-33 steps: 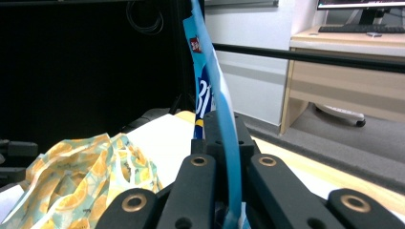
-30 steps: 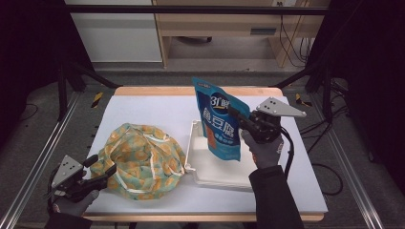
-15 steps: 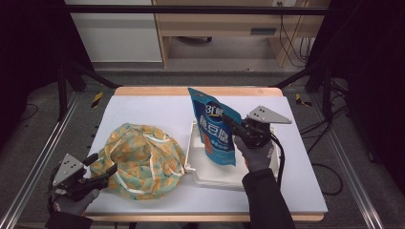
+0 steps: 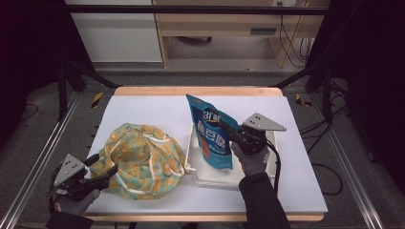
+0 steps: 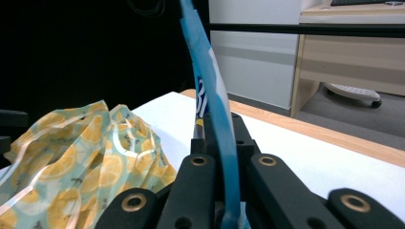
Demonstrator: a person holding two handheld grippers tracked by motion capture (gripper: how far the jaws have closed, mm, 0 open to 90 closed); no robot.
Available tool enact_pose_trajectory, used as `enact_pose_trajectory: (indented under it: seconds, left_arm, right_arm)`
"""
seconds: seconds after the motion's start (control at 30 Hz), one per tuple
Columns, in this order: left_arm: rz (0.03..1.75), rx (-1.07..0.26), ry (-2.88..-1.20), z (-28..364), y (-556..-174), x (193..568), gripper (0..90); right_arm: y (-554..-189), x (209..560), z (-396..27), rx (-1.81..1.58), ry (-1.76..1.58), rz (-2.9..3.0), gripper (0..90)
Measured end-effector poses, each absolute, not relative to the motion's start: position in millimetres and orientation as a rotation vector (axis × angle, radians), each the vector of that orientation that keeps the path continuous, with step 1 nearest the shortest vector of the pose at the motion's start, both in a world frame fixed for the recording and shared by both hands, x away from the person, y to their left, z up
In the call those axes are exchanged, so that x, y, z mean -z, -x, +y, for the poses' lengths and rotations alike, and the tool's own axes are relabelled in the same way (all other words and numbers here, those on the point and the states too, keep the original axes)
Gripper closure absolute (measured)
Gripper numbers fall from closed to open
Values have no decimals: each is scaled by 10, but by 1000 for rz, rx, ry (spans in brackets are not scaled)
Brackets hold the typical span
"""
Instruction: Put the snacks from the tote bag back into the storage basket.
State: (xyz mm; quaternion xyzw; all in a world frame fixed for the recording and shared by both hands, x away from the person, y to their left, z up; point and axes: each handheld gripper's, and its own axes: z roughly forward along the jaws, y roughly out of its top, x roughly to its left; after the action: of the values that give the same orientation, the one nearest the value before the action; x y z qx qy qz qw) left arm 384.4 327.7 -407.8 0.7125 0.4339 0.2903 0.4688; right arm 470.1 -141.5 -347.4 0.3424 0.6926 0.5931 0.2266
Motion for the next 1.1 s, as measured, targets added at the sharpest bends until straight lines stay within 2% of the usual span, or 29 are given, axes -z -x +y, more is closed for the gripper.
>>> enact_pose_trajectory:
  seconds: [0.47,0.63,0.77,0.93,1.1]
  left_arm:
    - [1060,-709,-1747,3273,-3839,4069,222]
    - [1049,-706,-1741,3260,-3826,4041,225]
    - [1038,-698,-1725,3241,-3810,3995,228]
    - [1019,-701,-1707,3197,-3789,3885,239]
    - [983,-714,-1699,3047,-3801,3723,264]
  right_arm:
    - [-4573,3583,-1565,-1598,-946,1926,883]
    - [-4576,3619,-1516,-1515,-941,1958,776]
    - [-4540,3652,-1552,-1489,-949,1932,604]
    - [-4430,3720,-1624,-1476,-952,1963,535]
    - [-4294,3826,-1697,-1460,-960,1970,529]
